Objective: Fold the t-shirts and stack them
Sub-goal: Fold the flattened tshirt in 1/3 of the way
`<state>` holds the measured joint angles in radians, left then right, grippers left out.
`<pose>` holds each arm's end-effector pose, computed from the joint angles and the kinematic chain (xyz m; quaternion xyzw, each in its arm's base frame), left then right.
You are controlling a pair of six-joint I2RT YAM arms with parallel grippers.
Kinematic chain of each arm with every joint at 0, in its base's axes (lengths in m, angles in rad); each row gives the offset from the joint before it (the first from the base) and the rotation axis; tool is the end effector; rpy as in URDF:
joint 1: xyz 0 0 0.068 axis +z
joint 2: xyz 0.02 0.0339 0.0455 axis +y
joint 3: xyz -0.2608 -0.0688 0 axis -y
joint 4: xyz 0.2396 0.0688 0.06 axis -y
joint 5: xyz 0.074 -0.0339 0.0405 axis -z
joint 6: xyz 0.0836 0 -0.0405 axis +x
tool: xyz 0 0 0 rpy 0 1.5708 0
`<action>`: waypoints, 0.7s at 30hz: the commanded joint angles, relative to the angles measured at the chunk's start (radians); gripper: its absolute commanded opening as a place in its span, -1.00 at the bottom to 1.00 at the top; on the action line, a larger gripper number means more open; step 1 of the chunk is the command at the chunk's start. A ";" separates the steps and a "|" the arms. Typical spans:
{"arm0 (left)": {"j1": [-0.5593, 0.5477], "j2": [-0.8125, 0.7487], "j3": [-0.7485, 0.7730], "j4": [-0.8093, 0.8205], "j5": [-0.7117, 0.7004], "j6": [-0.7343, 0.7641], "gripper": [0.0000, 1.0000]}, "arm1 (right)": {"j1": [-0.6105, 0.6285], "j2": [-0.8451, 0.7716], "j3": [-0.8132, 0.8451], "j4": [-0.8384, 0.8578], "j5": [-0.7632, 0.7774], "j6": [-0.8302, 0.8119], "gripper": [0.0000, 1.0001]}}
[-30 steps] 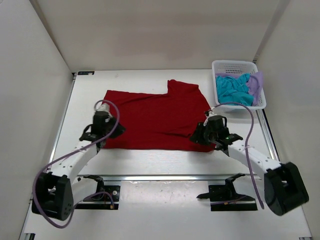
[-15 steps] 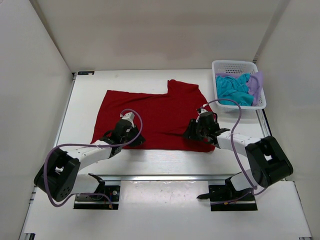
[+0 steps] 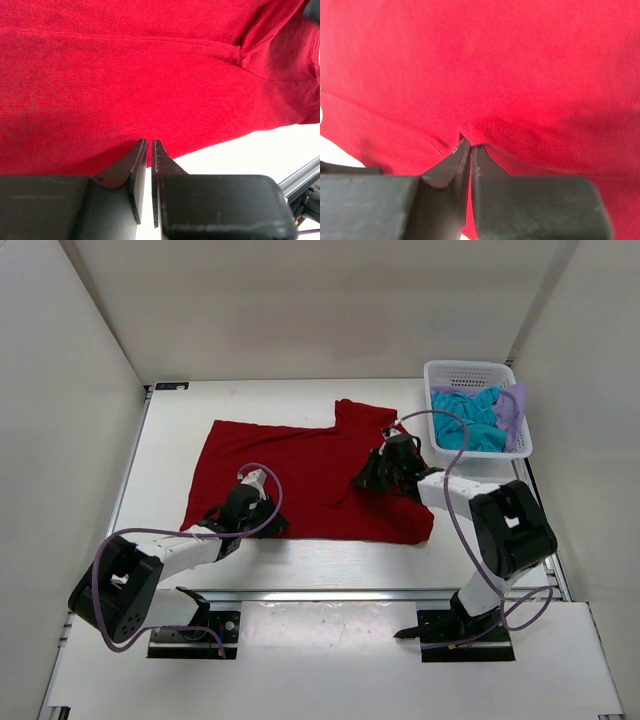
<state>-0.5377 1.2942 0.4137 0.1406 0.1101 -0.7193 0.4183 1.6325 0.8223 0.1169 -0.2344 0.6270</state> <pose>0.2217 -0.1429 0.1119 -0.0607 0.9118 -0.2777 0.2964 0.3249 0.1657 0.1423 0.0442 0.8994 0.3023 0.3127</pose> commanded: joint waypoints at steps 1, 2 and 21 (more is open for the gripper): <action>0.007 -0.027 0.008 0.025 0.020 -0.008 -0.61 | -0.013 0.061 0.119 -0.005 -0.026 0.013 -0.92; 0.008 -0.033 0.008 0.022 0.022 -0.005 -0.61 | -0.013 0.078 0.153 -0.014 -0.026 0.013 -0.86; 0.016 0.099 0.079 0.002 0.036 -0.028 -0.61 | 0.034 -0.194 -0.251 -0.102 0.100 -0.096 -0.97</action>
<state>-0.5926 1.3838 0.5442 0.1413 0.1120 -0.7250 0.4400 1.4727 0.6426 0.0227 -0.1658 0.5415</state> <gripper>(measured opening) 0.197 0.020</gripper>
